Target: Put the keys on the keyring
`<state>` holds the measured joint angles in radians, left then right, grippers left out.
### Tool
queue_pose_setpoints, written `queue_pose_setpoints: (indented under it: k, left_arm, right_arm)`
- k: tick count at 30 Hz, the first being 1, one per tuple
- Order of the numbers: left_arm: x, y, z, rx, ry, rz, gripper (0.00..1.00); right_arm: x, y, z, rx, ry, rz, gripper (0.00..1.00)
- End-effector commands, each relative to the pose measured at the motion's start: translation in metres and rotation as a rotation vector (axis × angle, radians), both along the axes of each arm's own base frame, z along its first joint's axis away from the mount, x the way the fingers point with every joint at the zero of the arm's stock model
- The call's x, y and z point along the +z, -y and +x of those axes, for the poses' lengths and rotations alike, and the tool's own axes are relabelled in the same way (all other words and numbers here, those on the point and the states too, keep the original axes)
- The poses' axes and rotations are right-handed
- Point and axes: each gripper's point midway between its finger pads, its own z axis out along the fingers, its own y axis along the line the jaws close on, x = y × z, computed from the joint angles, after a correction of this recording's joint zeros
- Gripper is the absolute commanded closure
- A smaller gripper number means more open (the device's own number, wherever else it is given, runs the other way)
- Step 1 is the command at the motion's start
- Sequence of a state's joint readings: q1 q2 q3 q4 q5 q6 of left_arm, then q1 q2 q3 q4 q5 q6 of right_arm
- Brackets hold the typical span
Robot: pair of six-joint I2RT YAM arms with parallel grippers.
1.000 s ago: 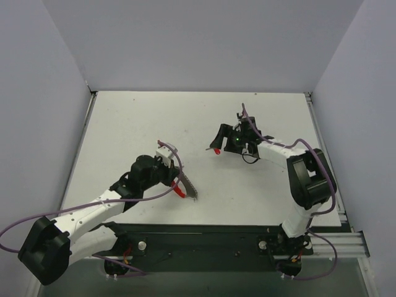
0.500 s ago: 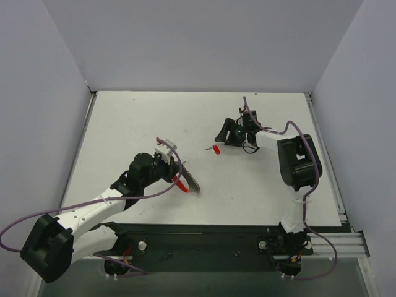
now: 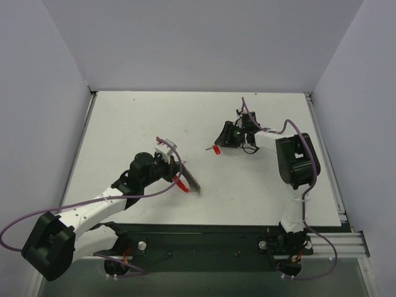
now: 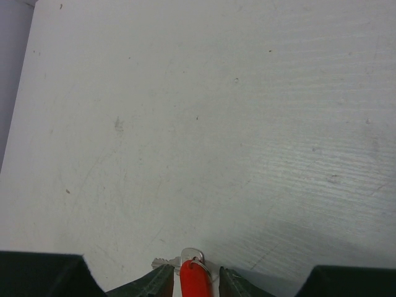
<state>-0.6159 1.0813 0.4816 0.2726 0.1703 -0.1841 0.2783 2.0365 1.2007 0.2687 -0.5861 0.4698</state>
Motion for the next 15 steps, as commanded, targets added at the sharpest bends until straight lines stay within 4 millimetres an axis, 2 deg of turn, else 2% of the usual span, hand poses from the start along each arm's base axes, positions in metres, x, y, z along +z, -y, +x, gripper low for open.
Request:
queue_pose_setpoints:
  k: [1,9,15]
  left_arm:
    - [0.0279,0.0059,0.007,-0.002,0.061,-0.075,1.0]
    - [0.0291,0.0055,0.006,-0.003,0.061,-0.075,1.0]
    - [0.0294,0.0051,0.0066,-0.001,0.063,-0.073,1.0]
  right_arm:
    - [0.0007,-0.0125,-0.0024,0.063,0.019,0.036,0.65]
    - [-0.0069,-0.0176,-0.0054,0.077,0.009,0.041,0.73]
    - [-0.0061,-0.019,-0.0084,0.087,0.012,0.049,0.86]
